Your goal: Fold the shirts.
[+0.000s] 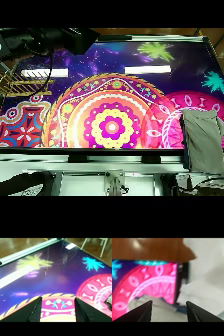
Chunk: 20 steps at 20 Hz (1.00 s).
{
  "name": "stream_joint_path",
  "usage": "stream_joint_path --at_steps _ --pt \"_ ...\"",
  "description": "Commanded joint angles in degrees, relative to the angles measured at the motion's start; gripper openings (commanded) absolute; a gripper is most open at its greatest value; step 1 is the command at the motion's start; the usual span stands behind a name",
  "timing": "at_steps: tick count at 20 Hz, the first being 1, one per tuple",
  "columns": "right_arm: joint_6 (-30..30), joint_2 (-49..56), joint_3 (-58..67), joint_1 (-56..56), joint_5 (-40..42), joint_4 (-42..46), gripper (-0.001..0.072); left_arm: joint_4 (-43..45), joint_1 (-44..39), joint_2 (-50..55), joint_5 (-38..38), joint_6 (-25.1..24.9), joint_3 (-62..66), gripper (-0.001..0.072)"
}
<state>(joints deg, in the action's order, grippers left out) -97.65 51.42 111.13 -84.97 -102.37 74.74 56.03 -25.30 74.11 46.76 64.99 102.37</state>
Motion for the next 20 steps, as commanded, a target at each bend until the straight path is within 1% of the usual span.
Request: stream_joint_path --at_steps 1,4,5,6,7,9,10,11,13,14,15,16,17,18,19,20 --pt "-0.83 -0.26 -0.61 -0.02 -3.65 -17.0 0.0545 0.13 0.04 0.68 -0.28 0.24 0.04 0.0492" --pt "-1.11 1.29 -3.78 0.61 -0.83 -29.24 0.0545 0.15 0.04 0.68 0.15 0.22 0.04 0.0492" --pt "-1.7 2.45 -4.94 2.91 0.7 -32.06 0.0545 0.15 0.04 0.68 1.05 0.22 0.04 0.0492" --pt "-1.77 3.91 -5.7 6.58 2.23 -32.92 0.0544 0.15 0.04 0.68 2.71 0.24 0.04 0.049" --pt "-1.77 5.53 -6.05 11.34 3.65 -32.3 0.0545 0.15 0.04 0.68 4.72 0.24 0.04 0.0461" --pt "-1.77 9.64 -6.03 23.67 7.87 -30.27 0.0544 1.18 0.02 0.68 8.57 0.57 0.04 0.045" --pt "-2.27 11.89 -6.03 30.73 10.86 -29.09 0.0544 3.26 0.04 0.68 10.71 2.64 0.04 0.045" --pt "-3.5 13.99 -6.03 37.73 14.4 -27.26 0.0544 6.47 0.04 0.68 12.61 5.01 0.04 0.0449" --pt "-4.87 18.49 -6.03 52.46 22.88 -21.68 0.0545 15.8 0.04 0.68 16.7 10.43 0.04 0.0449" --pt "-4.81 20.85 -6.03 59.95 26.47 -17.4 0.0544 21.38 0.04 0.7 18.86 13.88 0.04 0.0449" --pt "-4.48 23.08 -6.01 67.38 28.83 -11.1 0.0544 26.62 0.04 0.79 21.18 17.4 0.04 0.0447" --pt "-2.97 25.03 -6.01 73.92 29.55 -3.76 0.0544 30.82 0.04 1.05 23.56 20.72 0.04 0.0445" --pt "-0.04 27.02 -6.01 80.5 28.76 4.15 0.0544 34.75 0.04 1.57 26.56 23.82 0.04 0.0446" --pt "3.54 28.7 -6.01 85.96 26.99 10.1 0.0545 37.16 0.07 2.45 29.81 24.94 0.04 0.0447" --pt "6.27 30.16 -6.01 90.68 24.63 14.19 0.0545 38.1 0.28 3.76 33.55 24.92 0.04 0.0448" --pt "7.85 31.5 -6.01 94.79 22.23 16.39 0.0545 38.1 0.55 5.22 36.52 25.77 0.04 0.0473"
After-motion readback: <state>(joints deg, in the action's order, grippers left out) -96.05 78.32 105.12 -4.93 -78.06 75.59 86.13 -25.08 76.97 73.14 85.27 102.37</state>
